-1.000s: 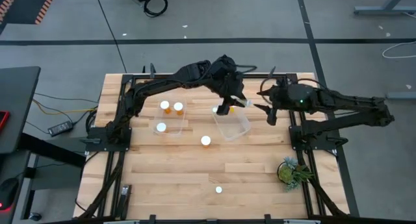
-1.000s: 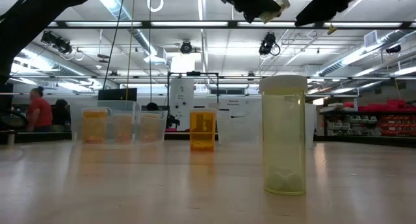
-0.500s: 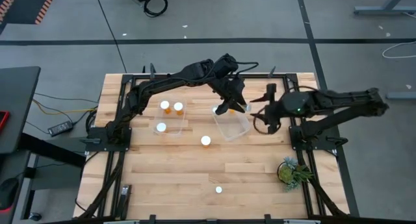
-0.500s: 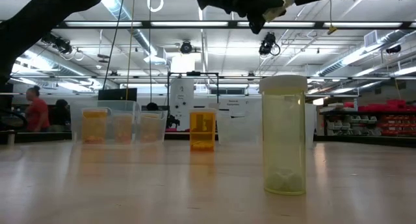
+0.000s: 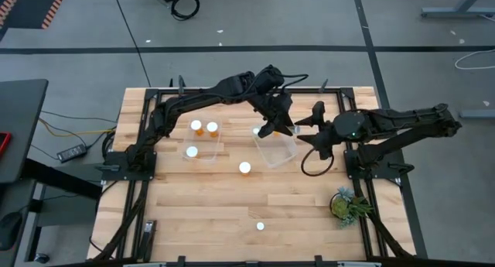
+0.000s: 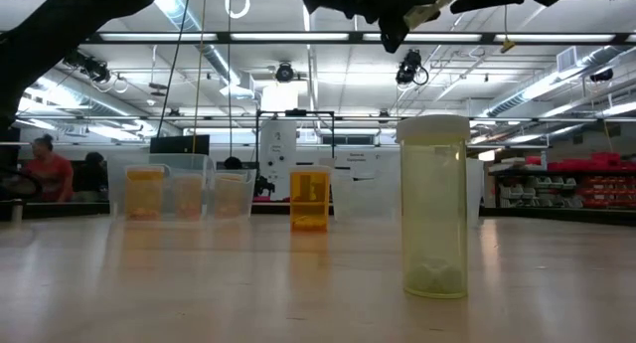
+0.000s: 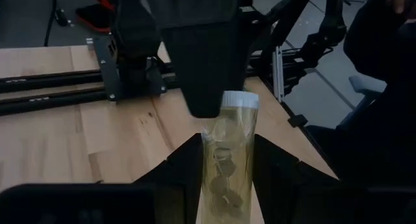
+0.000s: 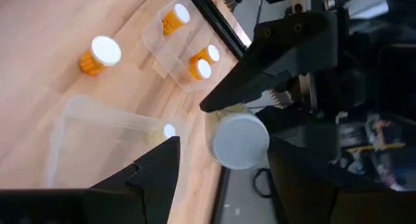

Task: Pick and place medicine bottles into bin by pill shape (circle, oval)
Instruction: Put the small yellow pill bottle into the right transparent bin

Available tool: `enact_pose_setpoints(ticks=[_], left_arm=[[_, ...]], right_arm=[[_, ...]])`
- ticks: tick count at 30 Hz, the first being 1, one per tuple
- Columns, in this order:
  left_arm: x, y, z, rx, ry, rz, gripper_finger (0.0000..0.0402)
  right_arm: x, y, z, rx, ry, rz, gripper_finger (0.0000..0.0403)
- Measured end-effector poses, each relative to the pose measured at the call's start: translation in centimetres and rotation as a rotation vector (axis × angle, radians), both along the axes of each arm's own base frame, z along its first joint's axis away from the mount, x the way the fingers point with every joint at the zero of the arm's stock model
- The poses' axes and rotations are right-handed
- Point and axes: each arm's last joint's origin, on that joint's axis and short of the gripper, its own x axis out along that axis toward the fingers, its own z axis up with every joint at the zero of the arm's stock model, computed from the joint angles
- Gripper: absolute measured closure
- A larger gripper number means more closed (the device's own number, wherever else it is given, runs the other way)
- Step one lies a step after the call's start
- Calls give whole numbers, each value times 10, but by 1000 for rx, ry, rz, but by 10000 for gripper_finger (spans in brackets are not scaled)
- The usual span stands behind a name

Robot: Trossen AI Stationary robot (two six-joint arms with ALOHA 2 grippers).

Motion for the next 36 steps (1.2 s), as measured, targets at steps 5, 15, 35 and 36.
enact_pose_setpoints(ticks=[5, 15, 35, 36], left_arm=[[0, -1, 0, -15, 8, 5, 280], [1, -3, 1, -37, 9, 15, 278], [3, -6, 2, -55, 0, -2, 271], [3, -6, 2, -51, -3, -5, 267]], right_arm=[[2, 0, 3, -87, -2, 50, 164], [6, 2, 4, -95, -16, 100, 166], [8, 2, 3, -92, -13, 99, 270], [8, 2, 3, -89, -14, 98, 266]])
